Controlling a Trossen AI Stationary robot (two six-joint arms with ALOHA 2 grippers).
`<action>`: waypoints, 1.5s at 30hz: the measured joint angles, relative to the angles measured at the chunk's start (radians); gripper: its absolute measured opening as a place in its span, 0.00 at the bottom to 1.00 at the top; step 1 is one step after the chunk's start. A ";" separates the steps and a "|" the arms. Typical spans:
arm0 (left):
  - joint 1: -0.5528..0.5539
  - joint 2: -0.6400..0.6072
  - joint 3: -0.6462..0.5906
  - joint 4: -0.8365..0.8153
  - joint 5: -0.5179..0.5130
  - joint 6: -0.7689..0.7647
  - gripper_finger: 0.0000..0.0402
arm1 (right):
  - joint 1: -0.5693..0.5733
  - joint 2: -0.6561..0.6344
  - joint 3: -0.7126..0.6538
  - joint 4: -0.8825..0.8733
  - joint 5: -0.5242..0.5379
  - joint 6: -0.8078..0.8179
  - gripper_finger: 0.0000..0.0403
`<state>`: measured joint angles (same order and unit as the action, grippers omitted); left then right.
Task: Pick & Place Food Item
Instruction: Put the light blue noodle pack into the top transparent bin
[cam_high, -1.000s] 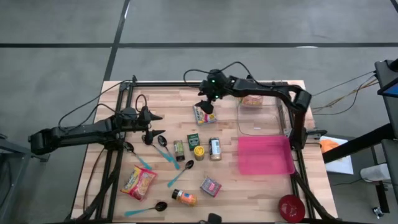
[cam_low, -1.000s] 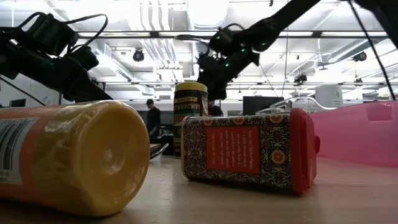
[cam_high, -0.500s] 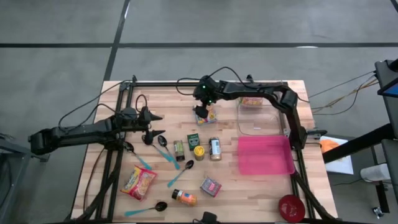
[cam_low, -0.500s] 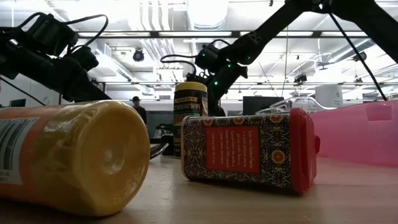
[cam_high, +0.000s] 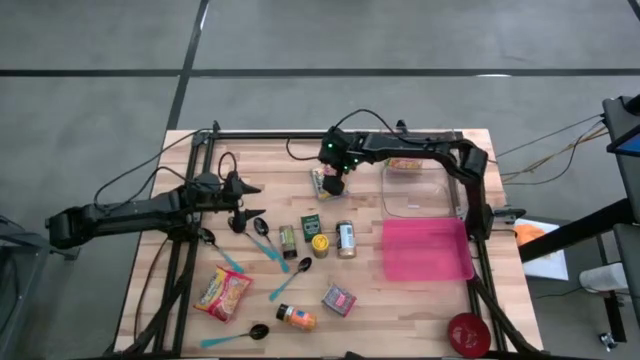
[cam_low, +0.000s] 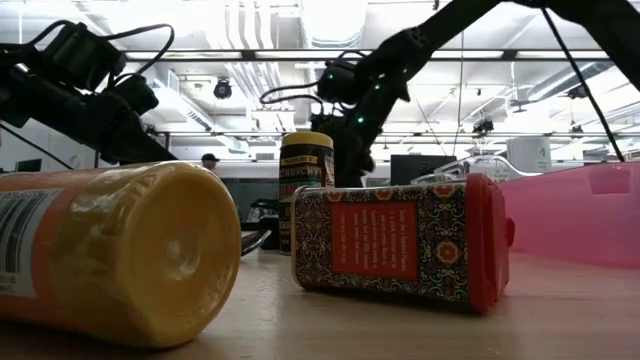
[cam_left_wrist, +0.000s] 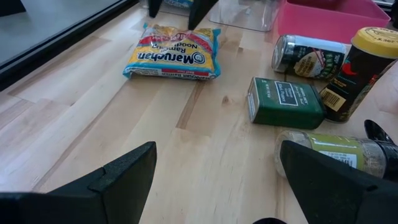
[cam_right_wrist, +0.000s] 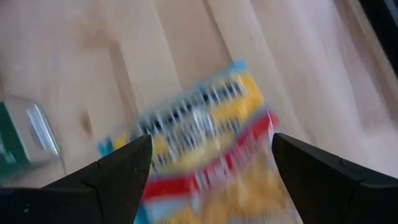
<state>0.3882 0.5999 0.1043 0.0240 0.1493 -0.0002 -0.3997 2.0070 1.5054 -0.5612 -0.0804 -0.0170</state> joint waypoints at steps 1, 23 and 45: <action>0.000 0.000 0.000 0.000 0.000 0.000 0.86 | 0.003 -0.009 -0.004 -0.036 0.020 0.016 0.82; 0.000 0.000 0.000 -0.025 0.000 0.000 0.86 | 0.067 -0.076 -0.194 -0.078 0.158 0.096 0.82; 0.000 0.000 0.000 -0.026 0.000 0.000 0.86 | 0.075 -0.045 -0.218 0.030 0.132 0.153 0.82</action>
<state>0.3882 0.5999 0.1040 -0.0025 0.1493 -0.0002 -0.3244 1.9622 1.2871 -0.5309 0.0517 0.1365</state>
